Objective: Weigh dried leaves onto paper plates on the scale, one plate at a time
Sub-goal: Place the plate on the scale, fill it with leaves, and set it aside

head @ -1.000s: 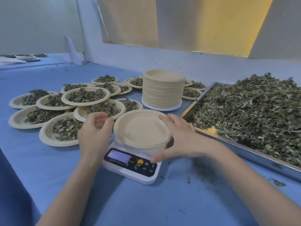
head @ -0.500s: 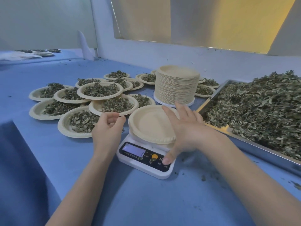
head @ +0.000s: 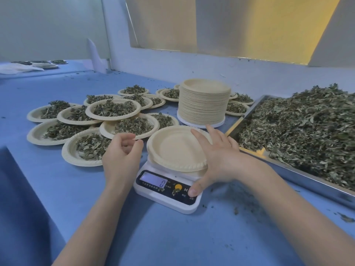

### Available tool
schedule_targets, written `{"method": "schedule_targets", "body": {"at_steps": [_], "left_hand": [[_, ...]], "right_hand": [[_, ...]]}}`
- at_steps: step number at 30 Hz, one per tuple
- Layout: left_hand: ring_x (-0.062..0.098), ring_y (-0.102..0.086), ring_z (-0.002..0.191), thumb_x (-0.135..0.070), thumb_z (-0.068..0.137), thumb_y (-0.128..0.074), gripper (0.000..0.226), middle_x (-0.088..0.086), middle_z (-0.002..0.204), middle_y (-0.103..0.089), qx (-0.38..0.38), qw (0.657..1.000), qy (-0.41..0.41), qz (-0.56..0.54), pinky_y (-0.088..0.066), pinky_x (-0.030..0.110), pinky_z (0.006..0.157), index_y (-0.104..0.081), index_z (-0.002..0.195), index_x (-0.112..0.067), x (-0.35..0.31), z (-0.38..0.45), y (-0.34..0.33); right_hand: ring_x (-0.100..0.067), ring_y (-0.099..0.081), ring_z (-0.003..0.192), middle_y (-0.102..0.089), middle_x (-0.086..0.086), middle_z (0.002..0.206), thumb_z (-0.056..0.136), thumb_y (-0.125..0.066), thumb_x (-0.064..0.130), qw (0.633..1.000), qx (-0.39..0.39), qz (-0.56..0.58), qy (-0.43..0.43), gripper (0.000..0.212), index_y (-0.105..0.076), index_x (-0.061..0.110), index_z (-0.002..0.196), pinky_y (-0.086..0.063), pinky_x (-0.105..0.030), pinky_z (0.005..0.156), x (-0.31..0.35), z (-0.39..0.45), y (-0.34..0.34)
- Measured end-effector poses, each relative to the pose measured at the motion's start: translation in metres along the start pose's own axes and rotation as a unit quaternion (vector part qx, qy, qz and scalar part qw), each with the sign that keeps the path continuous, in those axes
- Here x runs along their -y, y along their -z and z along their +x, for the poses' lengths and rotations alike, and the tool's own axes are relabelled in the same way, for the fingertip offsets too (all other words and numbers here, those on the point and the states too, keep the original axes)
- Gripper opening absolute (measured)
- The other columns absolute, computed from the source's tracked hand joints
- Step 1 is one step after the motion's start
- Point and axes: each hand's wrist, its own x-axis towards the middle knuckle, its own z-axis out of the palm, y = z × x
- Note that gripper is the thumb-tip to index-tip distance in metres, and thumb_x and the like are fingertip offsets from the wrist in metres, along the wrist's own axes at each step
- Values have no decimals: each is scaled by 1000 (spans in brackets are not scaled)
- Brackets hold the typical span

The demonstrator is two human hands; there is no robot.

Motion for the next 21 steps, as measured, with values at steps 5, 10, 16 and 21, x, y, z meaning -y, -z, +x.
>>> {"method": "schedule_targets", "body": {"at_steps": [5, 10, 16, 21], "left_hand": [[17, -50, 91, -18, 84, -61, 20, -4, 93, -59, 79, 955, -244, 151, -40, 31, 82, -61, 104, -15, -44, -1, -28], [21, -52, 101, -16, 83, -59, 24, 5, 103, -62, 244, 903, -305, 181, -39, 34, 90, -62, 106, -10, -90, -3, -84], [22, -55, 97, -21, 82, -59, 29, 4, 102, -60, 336, 878, -287, 185, -42, 31, 83, -59, 110, -16, -110, -11, -154], [31, -51, 109, -19, 84, -55, 36, 14, 117, -53, 429, 787, -313, 314, -41, 33, 84, -51, 118, -5, -118, -24, -222]], "right_hand": [[-20, 27, 141, 33, 3, 153, 50, -78, 69, 996, -13, 69, 55, 139, 21, 41, 145, 11, -47, 116, -8, -5, 5], [-18, 13, 146, 15, 3, 158, 52, -77, 69, 991, -34, 110, 63, 140, 18, 32, 149, -5, -48, 119, -36, -11, 23], [-20, 7, 146, 9, 1, 158, 51, -67, 75, 992, -14, 126, -9, 134, 10, 32, 151, -11, -47, 119, -113, -23, 39], [-27, 6, 146, 13, -6, 159, 50, -63, 77, 991, -4, 94, -91, 133, 7, 28, 152, -12, -51, 118, -174, -10, 38]]}}
